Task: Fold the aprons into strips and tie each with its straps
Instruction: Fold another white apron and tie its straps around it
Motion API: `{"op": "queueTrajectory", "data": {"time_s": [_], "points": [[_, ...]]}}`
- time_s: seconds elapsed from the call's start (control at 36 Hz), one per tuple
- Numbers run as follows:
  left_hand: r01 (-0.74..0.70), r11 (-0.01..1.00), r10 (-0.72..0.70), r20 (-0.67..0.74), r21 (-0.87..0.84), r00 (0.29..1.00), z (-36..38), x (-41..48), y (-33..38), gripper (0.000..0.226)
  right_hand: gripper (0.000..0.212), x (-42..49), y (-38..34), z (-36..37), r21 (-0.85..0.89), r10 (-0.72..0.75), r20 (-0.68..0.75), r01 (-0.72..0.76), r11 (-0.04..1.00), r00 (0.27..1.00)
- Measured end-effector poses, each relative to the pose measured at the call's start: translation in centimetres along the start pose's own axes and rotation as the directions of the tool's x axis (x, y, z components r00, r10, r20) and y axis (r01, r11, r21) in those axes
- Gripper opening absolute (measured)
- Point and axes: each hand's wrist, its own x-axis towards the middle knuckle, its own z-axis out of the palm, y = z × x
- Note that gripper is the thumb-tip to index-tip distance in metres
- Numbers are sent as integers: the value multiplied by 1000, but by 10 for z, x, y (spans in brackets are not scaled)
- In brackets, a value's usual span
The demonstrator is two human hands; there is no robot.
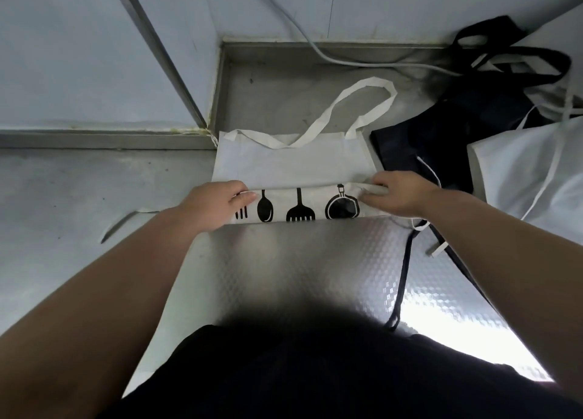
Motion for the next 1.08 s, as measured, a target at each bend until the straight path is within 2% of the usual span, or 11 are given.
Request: {"op": "queueTrajectory", "data": {"time_s": [0.22,0.28,0.33,0.42,0.5,0.58,0.72,0.78,0.89,1.0,1.08], "points": [[1,928,112,-281,372,953,8,12,6,22,43,15,-10,4,-3,190,-125,-192,981,974],[-129,918,265,-338,376,903,16,11,8,27,41,14,-18,9,-257,68,-248,-133,957,966],[-239,911,343,-297,335,891,27,8,10,36,33,15,-21,20,-478,-150,-273,1,878,950],[-213,957,269,-330,197,905,38,-1,13,23,44,11,-19,32,-431,-259,-148,173,886,954],[-208,971,231,-249,115,941,40,-8,13,59,77,5,-14,31,-413,-230,-45,192,890,972],[-237,968,249,-204,84,947,37,-13,14,68,61,2,-13,33,-454,-261,-77,199,868,962],[-211,978,205,-209,-6,956,30,-19,17,30,37,-14,-15,33,-403,-266,-95,208,891,959],[-170,984,163,-115,-46,980,21,-22,19,23,34,-22,-16,29,-366,-219,-61,183,912,974],[-122,992,115,140,43,983,12,-23,19,44,31,-29,-18,27,-367,-97,30,101,925,995],[-93,972,100,-22,214,995,26,-30,13,33,40,-36,-16,40,-393,-20,-29,7,920,999],[-74,970,115,-168,233,979,42,-37,18,39,38,-40,-19,55,-514,-80,-159,-14,857,984]]}}
